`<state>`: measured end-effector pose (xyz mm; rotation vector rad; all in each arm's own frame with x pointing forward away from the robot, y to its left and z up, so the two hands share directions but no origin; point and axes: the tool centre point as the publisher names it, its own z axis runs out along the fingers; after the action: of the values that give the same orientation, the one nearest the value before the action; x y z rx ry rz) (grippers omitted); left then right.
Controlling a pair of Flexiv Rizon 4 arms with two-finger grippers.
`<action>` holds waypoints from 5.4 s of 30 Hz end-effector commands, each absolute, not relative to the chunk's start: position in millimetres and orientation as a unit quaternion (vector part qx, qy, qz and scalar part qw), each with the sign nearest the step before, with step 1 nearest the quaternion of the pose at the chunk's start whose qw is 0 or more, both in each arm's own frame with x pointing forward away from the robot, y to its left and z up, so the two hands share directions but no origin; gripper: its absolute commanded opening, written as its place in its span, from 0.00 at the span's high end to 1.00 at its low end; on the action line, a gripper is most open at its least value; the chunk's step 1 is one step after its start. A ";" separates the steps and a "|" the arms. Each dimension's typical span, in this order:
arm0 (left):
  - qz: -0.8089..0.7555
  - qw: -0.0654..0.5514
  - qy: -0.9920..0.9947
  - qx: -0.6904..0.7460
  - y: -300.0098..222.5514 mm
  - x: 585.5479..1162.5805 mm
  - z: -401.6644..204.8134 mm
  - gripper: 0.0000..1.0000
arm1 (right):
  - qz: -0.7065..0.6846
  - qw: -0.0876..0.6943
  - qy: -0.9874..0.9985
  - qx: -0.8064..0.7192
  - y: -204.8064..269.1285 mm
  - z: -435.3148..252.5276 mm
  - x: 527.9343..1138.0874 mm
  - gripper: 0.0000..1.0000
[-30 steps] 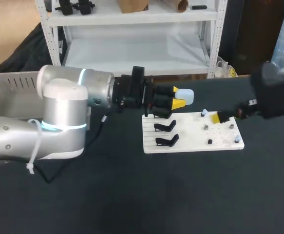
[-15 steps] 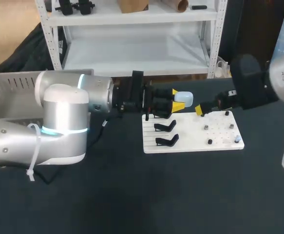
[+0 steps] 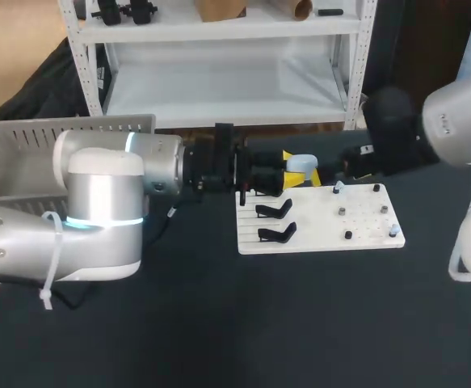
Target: Pick up each earbud case from the left stands, insert the matching earbuds, close the lid, and place the case in the box.
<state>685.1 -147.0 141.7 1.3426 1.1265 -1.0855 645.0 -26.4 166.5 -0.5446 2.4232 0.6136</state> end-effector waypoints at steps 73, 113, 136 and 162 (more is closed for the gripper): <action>-0.453 0.513 0.475 0.553 -148.1 681.9 138.3 1.00 | 0.038 0.258 0.954 -0.150 -131.0 137.1 640.5 0.00; -0.483 0.470 0.520 0.525 -131.5 660.2 126.0 1.00 | -0.026 0.151 0.972 -0.179 -155.7 55.5 645.8 0.35; -0.483 0.470 0.520 0.525 -131.5 660.2 126.0 1.00 | -0.094 0.136 0.975 -0.151 -141.7 32.1 652.6 0.58; -0.483 0.470 0.520 0.525 -131.5 660.2 126.0 1.00 | -0.152 0.152 0.968 -0.133 -155.2 20.9 655.0 0.64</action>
<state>661.9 -131.2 126.1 1.2925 1.2712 -1.1898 655.1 -155.7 23.5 -0.3865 2.7854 -0.4291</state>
